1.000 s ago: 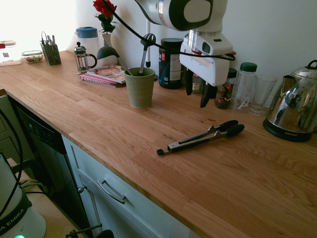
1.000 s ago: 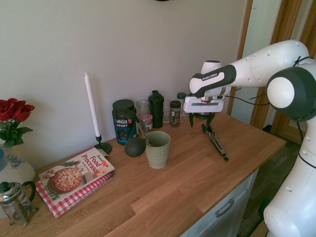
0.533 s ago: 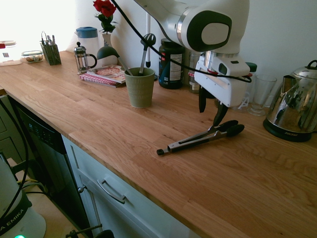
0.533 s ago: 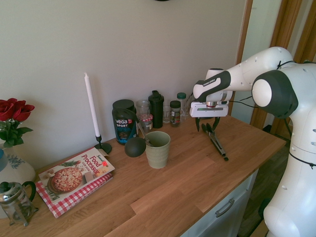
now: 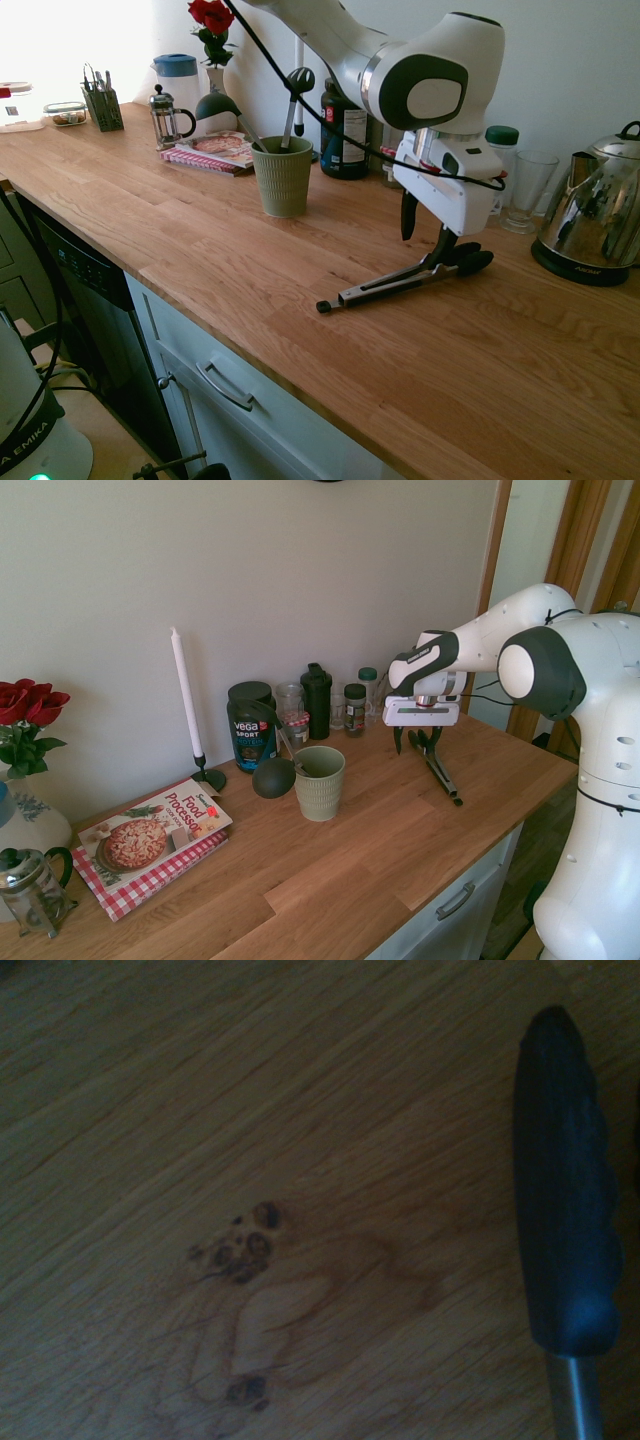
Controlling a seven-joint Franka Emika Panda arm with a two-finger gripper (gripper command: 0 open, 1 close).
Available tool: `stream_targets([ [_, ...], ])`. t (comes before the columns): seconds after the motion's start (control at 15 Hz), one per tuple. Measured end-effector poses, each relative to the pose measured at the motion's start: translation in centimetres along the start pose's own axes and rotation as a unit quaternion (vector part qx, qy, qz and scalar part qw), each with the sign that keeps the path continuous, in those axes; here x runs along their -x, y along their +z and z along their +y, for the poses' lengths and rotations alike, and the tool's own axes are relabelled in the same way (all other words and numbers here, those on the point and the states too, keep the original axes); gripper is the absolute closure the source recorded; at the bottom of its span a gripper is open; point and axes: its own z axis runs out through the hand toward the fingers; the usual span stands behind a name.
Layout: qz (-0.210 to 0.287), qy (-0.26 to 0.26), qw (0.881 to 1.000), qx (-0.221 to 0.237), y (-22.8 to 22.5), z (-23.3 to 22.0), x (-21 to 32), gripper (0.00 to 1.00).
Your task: Put the tongs back in the holder
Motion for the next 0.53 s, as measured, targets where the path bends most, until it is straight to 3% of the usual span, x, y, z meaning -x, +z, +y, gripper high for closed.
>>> stream_targets([
  [0.53,0.002,-0.017,1.0,-0.008,0.22,-0.02,-0.07,1.0],
])
